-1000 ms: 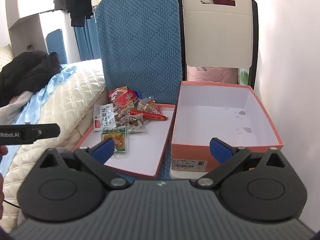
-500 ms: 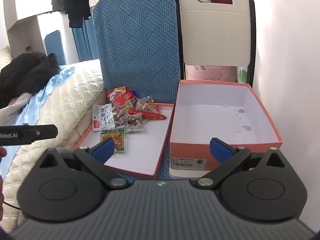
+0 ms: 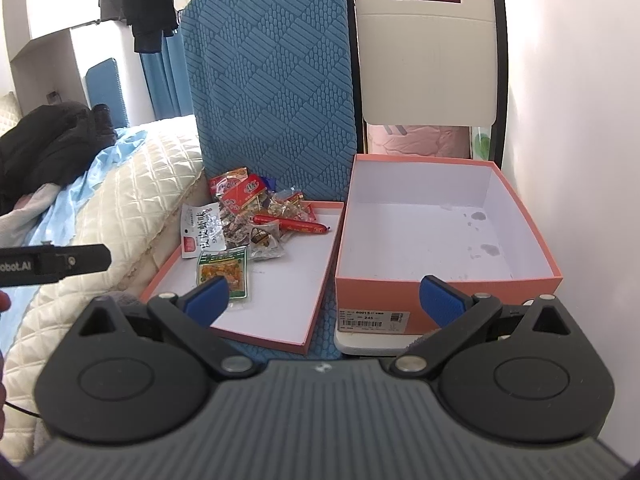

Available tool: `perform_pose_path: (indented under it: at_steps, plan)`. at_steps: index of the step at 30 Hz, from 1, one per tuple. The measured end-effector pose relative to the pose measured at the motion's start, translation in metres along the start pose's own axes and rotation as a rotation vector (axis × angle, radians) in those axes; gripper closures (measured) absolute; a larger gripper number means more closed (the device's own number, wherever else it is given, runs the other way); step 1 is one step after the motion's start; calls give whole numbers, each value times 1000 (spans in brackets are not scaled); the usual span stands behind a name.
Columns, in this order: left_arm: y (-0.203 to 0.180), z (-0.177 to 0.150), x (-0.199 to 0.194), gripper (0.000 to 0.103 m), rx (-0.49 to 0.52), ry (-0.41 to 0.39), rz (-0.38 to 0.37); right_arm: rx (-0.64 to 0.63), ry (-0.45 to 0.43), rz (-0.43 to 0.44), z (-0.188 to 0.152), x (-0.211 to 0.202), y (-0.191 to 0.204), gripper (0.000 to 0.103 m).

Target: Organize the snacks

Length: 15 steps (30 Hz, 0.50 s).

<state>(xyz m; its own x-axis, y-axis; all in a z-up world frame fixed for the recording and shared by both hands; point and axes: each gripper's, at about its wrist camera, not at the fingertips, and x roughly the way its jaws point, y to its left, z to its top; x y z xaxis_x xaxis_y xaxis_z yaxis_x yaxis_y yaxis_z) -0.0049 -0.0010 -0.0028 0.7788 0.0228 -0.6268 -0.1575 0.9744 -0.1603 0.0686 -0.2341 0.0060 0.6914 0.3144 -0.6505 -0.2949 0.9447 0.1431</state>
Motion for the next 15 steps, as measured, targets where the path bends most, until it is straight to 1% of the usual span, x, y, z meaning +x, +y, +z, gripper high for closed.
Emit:
perform_pose_path:
  at_steps: [15]
  plan:
    - [2, 1, -1, 0, -7, -1, 19, 20, 12, 11, -3, 0, 0, 0]
